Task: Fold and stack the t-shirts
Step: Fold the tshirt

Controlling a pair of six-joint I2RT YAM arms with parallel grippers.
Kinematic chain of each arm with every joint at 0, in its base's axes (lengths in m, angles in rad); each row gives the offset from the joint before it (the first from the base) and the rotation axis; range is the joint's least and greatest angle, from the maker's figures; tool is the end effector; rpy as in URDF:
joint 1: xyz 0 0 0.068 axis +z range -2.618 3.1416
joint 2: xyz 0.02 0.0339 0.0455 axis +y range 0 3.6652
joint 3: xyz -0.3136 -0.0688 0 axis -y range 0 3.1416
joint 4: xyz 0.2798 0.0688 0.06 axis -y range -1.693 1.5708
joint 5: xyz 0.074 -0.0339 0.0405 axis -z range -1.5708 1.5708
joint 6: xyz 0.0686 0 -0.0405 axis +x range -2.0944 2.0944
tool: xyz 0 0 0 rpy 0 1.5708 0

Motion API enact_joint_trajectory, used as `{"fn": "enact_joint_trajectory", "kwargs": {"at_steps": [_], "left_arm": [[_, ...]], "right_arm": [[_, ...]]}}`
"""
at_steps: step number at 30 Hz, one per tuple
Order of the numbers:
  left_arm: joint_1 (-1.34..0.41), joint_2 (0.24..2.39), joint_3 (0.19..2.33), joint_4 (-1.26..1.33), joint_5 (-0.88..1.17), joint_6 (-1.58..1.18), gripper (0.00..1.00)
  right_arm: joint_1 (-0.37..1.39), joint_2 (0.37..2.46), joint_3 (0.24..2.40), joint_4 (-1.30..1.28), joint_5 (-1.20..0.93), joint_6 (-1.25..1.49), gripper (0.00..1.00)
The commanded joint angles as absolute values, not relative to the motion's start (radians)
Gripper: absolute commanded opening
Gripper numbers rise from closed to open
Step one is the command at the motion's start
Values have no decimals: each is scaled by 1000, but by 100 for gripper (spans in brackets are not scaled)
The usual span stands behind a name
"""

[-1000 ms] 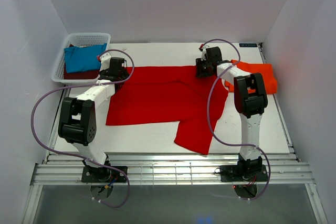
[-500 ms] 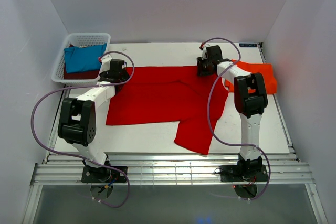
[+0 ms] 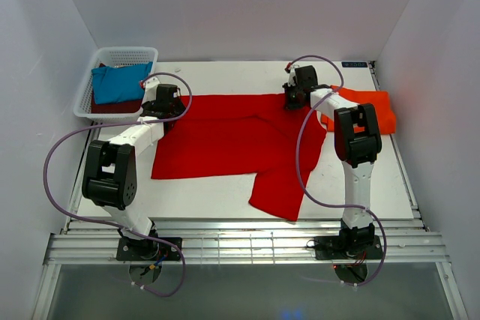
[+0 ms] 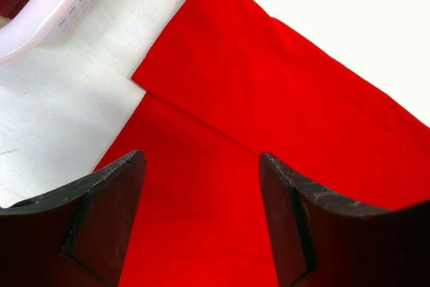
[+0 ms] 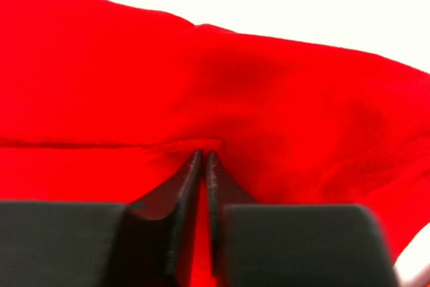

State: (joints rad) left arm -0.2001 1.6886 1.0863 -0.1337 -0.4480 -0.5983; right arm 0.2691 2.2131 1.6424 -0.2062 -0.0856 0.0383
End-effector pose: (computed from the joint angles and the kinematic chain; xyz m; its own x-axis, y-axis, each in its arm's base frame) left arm 0.4196 -0.0548 0.2247 -0.4673 -0.4232 -0.7762 -0.4825 0.8578 -0.1772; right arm 0.5549 0.1591 0.1641 -0.6877 -0.1501 -0.7103 -0.2975 0.9507 0.0872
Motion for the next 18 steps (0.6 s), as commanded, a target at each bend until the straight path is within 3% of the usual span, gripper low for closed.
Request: {"fn": "enact_joint_trajectory", "kwargs": {"at_steps": [1, 18], "left_arm": [[-204, 1628, 1078, -126, -456, -595, 79], [-209, 1612, 1055, -140, -422, -620, 79]], "right_arm": [[268, 2215, 1663, -199, -106, 32, 10], [356, 1915, 1433, -219, -66, 5, 8]]}}
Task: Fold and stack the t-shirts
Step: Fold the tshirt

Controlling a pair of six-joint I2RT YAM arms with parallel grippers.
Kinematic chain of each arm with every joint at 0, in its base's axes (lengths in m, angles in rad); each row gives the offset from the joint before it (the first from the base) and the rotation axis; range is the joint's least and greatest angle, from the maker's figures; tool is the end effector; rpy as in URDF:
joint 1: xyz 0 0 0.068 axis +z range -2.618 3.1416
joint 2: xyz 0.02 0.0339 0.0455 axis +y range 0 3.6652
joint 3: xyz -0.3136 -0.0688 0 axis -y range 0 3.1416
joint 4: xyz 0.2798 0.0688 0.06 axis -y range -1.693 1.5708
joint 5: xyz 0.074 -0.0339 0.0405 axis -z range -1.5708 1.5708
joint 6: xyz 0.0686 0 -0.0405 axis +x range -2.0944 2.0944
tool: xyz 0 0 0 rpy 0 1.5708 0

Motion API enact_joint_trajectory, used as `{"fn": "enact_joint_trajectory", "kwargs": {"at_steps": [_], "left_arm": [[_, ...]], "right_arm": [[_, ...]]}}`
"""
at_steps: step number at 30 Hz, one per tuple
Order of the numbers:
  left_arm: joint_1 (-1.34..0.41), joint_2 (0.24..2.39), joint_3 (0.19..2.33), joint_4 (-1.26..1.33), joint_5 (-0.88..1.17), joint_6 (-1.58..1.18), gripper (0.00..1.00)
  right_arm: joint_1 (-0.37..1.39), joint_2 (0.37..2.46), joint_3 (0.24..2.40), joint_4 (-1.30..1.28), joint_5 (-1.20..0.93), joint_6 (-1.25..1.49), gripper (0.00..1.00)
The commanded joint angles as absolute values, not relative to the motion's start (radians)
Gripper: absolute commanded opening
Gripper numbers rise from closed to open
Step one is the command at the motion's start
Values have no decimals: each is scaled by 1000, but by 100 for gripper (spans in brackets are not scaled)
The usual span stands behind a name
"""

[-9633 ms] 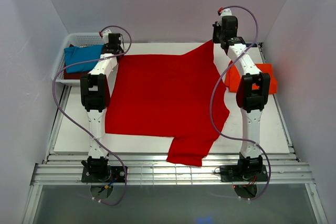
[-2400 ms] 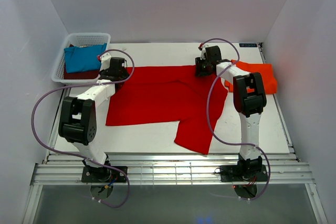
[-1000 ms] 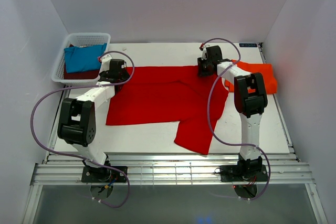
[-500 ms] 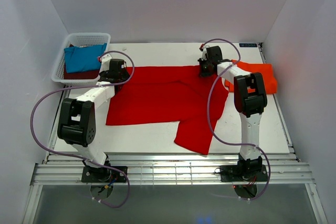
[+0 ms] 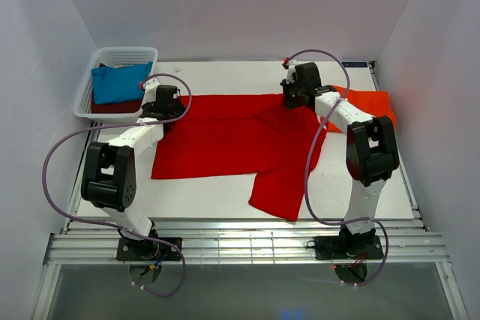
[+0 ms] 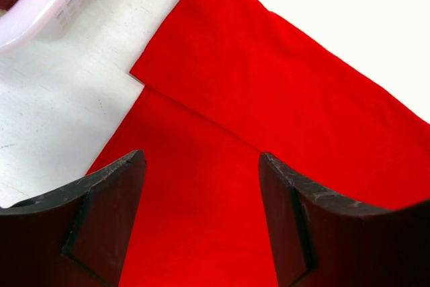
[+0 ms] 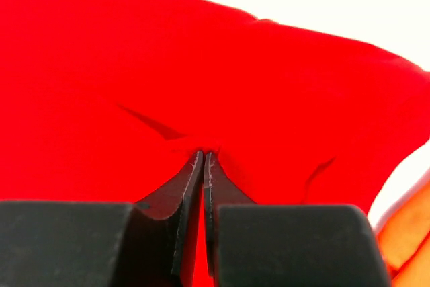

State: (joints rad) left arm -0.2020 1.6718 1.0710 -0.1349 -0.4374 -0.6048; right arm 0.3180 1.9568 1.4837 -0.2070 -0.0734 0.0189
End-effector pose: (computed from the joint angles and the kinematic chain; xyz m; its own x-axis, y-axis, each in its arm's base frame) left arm 0.4146 -0.0552 0.2255 -0.4693 -0.4297 -0.7715 -0.4774 0.8584 -0.1877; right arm 0.4973 0.1690 0.2404 -0.6042 -0.1790 -0.7765 -0.3546 0.9330 0.0608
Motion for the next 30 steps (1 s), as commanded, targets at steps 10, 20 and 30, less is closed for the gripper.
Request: {"fn": "enact_joint_trajectory", "kwargs": {"at_steps": [10, 20, 30], "left_arm": [[-210, 1557, 1023, -149, -411, -627, 79], [-218, 1545, 1002, -161, -387, -632, 79], [-222, 1534, 982, -167, -385, -637, 79]], "right_arm": [[534, 1847, 1266, -236, 25, 24, 8], [620, 1802, 1230, -290, 61, 43, 8], [663, 1790, 1216, -324, -92, 6, 29]]}}
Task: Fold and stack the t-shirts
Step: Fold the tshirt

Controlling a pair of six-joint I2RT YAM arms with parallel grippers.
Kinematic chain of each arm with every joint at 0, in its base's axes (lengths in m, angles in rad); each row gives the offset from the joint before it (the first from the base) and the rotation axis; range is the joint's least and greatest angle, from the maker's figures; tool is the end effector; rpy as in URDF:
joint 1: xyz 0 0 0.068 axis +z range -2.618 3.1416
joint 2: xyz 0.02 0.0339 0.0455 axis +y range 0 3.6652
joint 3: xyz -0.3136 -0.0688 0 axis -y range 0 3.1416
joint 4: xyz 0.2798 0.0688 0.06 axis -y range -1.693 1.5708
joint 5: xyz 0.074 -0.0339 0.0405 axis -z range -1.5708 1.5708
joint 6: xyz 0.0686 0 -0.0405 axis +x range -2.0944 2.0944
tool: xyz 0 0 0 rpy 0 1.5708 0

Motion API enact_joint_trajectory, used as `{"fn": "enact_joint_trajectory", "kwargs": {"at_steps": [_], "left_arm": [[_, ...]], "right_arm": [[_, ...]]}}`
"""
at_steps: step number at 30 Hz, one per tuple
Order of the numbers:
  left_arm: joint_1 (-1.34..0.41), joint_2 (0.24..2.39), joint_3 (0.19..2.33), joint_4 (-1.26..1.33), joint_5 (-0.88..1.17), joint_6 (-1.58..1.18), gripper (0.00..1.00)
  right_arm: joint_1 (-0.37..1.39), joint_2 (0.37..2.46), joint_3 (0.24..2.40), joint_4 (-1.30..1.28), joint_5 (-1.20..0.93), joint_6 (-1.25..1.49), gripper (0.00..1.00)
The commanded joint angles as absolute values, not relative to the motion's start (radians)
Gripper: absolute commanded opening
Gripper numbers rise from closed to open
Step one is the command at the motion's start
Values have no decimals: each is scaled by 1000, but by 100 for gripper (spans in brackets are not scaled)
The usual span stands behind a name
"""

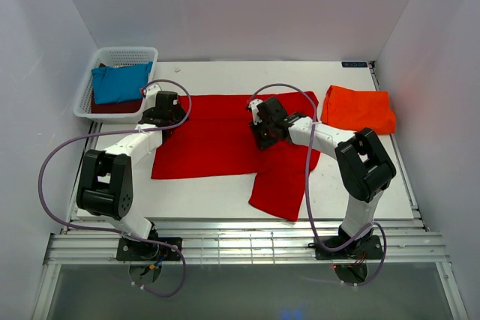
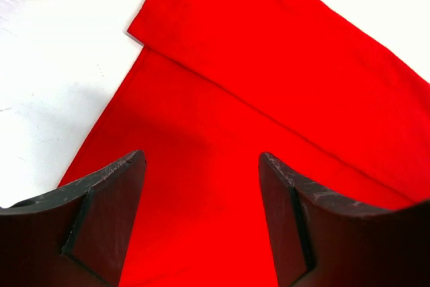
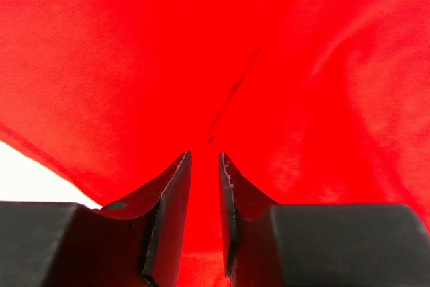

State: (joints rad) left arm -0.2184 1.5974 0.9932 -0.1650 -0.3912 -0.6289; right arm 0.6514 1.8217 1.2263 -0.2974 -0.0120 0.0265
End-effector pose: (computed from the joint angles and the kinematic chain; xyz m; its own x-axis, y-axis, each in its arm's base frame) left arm 0.3878 -0.0593 0.2218 -0.5096 -0.4439 -0.7370 -0.4537 0.8665 -0.2082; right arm 0.3594 0.2751 0.1990 -0.6354 -0.4511 -0.6268 -0.5956 0.8028 0.0260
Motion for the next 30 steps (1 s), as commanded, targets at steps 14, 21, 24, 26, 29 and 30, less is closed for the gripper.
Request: {"fn": "enact_joint_trajectory", "kwargs": {"at_steps": [14, 21, 24, 26, 29, 30], "left_arm": [[-233, 1543, 969, -176, -397, -634, 79], [-236, 1543, 971, -178, -400, -630, 79], [-235, 1548, 973, -179, -399, -630, 79], [-235, 1548, 971, -179, -399, -630, 79], [-236, 1546, 973, -179, -400, -629, 79], [-236, 1548, 971, -179, -402, -629, 79]], "right_arm": [[669, 1785, 1163, -230, 186, 69, 31], [667, 1816, 1187, -204, 150, 67, 38], [667, 1824, 1193, -203, 135, 66, 42], [667, 1830, 1196, -201, 124, 66, 43], [667, 1836, 1203, -195, 103, 66, 44], [669, 1836, 1206, -193, 98, 66, 44]]}}
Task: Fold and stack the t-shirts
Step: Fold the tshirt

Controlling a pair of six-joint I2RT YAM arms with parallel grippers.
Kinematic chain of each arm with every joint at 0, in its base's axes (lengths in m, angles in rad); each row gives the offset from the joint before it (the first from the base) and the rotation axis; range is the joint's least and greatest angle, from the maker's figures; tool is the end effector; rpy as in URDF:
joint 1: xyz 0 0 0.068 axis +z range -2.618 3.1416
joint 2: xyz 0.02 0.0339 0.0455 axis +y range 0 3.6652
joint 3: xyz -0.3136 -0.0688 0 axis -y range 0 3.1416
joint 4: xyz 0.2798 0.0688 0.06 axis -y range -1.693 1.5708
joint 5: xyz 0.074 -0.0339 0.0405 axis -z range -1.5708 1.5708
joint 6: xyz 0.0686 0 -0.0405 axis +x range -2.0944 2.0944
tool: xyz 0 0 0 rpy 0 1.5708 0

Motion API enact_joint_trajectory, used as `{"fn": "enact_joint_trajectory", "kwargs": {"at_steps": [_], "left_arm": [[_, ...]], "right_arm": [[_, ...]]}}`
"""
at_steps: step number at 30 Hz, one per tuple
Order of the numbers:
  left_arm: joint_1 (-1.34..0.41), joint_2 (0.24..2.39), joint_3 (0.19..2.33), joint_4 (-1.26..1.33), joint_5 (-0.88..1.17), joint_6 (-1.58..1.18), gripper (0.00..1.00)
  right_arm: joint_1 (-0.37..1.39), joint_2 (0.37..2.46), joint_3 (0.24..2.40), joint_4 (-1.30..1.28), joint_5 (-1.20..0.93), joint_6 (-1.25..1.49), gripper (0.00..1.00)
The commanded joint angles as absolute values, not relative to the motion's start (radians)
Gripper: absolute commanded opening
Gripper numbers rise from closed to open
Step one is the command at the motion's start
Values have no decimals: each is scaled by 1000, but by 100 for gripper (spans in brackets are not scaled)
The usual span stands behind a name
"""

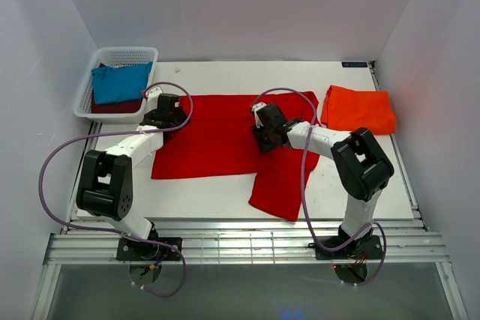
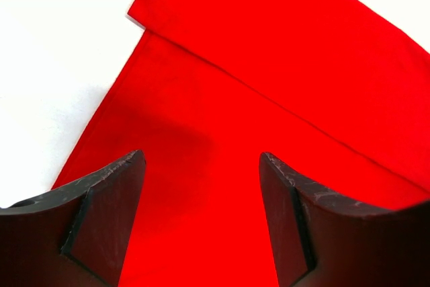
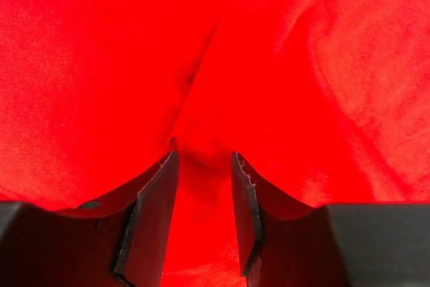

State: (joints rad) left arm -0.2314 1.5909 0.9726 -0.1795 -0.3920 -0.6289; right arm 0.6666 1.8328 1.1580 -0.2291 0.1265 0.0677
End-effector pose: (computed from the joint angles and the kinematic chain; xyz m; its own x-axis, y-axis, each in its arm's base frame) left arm 0.3808 -0.0628 0.2154 -0.5354 -0.4324 -0.7256 -0.4484 0.8735 -0.1896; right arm 0.3551 0.2684 0.1768 -0.6535 -0.4287 -0.6238 -0.5090 0.8589 -0.0571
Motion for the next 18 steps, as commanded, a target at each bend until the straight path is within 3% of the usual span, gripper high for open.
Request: {"fn": "enact_joint_trajectory", "kwargs": {"at_steps": [1, 18], "left_arm": [[-236, 1546, 971, -179, -400, -629, 79], [-238, 1552, 976, -183, -403, -624, 79]], "right_arm": [[667, 1838, 1209, -193, 91, 66, 44], [669, 1901, 1249, -196, 49, 66, 43]]}}
